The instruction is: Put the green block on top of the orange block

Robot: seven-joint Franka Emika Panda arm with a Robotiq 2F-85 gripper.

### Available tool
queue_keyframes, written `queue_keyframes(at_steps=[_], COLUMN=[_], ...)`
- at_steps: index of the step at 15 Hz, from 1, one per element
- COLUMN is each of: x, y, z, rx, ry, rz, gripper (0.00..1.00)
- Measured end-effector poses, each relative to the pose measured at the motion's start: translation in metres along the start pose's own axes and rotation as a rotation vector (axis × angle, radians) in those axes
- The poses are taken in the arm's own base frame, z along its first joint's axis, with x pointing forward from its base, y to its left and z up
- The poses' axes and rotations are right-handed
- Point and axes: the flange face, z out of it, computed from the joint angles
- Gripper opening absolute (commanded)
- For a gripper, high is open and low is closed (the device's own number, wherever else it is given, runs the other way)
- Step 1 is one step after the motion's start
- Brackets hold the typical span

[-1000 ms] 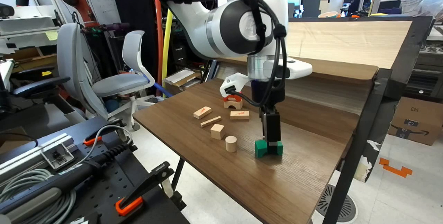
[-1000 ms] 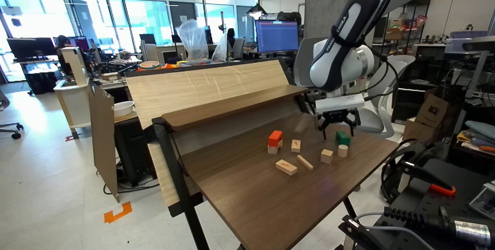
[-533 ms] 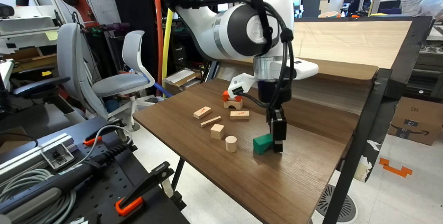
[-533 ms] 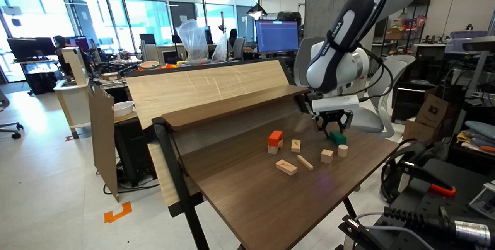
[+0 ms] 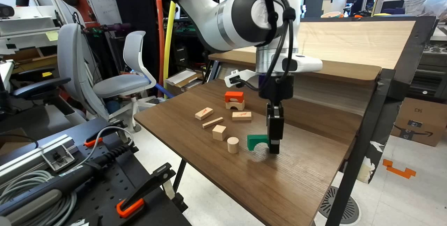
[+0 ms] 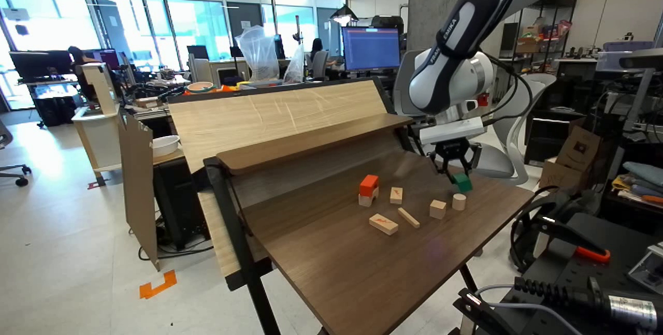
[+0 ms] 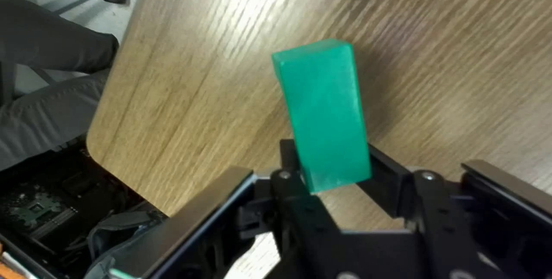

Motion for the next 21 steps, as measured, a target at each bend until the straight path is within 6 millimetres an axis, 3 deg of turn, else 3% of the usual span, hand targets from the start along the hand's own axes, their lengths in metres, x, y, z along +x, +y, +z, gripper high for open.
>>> queue_keyframes(at_steps=[4, 9, 15, 21], x=[-0.004, -0.012, -0.028, -0.042], y=[-0.004, -0.023, -0.045, -0.068], z=[-0.021, -0.052, -0.091, -0.110], rx=[-0.031, 0.043, 0.167, 0.272], ry=[-0.061, -0.123, -0.164, -0.167], rz=[0.102, 0.203, 0.219, 0.219], gripper=[0.13, 0.13, 0.13, 0.13])
